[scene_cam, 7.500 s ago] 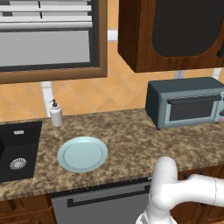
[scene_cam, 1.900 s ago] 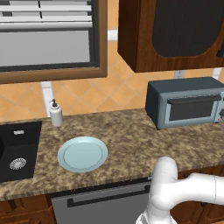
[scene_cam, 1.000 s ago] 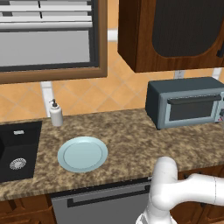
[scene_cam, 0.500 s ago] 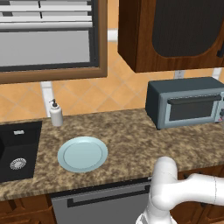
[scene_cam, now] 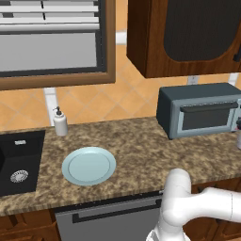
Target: Pick up the kebab skewer and baguette bread, and place them inside the toaster oven. Close the toaster oven door and start by setting the timer.
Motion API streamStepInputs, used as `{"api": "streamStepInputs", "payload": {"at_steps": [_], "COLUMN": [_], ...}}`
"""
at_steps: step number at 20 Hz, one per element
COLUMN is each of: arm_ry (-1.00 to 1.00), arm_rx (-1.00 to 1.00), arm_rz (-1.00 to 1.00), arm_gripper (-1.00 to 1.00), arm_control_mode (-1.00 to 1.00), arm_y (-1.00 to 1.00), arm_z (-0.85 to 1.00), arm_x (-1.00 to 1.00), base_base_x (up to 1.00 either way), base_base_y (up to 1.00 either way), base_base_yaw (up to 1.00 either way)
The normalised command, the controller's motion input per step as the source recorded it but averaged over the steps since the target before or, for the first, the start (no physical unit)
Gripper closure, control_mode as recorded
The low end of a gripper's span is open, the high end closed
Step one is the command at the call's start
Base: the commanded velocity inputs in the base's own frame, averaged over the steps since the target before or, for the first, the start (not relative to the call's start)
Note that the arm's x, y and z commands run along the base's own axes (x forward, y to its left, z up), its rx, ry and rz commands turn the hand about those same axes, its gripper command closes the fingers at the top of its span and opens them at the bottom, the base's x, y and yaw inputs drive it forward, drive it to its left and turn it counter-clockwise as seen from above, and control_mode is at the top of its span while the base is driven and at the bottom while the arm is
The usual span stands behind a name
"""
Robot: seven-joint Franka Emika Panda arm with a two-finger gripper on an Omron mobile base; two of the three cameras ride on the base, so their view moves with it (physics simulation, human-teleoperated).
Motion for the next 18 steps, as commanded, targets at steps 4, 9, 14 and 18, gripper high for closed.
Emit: {"api": "streamStepInputs", "payload": {"at_steps": [4, 9, 14, 18], "arm_ry": [0.04, 0.03, 0.01, 0.00], "arm_rx": [0.04, 0.08, 0.11, 0.08], "arm_rz": [-0.29, -0.28, -0.30, -0.33], "arm_gripper": [1.00, 1.00, 1.00, 1.00], "arm_control_mode": [-1.00, -1.00, -1.00, -1.00], "arm_y": [0.00, 0.00, 0.17, 0.58], "arm_z": [0.01, 0.06, 0.01, 0.00], "arm_x": [0.30, 0.11, 0.00, 0.04], "base_base_x": [0.00, 0.00, 0.00, 0.00], "base_base_y": [0.00, 0.00, 0.00, 0.00], "base_base_yaw": [0.00, 0.00, 0.00, 0.00]}}
